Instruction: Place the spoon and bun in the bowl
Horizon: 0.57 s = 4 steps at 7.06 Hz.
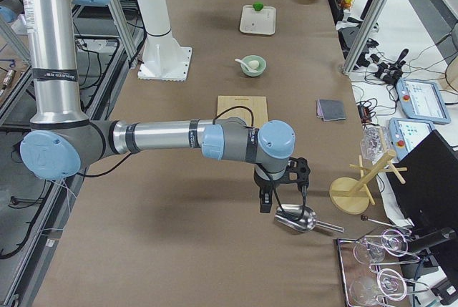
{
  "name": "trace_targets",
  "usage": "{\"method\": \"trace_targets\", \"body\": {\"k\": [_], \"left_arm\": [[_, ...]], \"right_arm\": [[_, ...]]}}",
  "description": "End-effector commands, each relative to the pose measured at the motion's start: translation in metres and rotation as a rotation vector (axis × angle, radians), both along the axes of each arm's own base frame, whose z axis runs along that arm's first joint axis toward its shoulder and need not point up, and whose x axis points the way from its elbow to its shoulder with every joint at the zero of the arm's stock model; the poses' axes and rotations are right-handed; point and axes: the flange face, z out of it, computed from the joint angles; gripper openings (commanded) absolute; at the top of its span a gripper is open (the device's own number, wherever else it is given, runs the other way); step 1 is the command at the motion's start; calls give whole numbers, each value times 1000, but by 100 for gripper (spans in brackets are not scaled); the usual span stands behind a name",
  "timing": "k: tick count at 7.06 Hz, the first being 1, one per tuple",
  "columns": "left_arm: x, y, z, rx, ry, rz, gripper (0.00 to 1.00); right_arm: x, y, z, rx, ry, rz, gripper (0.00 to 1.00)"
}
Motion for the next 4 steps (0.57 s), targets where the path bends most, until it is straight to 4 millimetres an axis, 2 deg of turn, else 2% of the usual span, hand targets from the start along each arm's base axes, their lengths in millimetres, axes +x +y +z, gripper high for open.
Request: {"method": "trace_targets", "body": {"k": [1, 4], "left_arm": [[0, 0, 2, -5, 0, 0, 98], [0, -2, 0, -1, 0, -1, 98]], "right_arm": [[0, 0, 1, -1, 1, 0, 100], [0, 3, 4, -8, 0, 1, 100]]}}
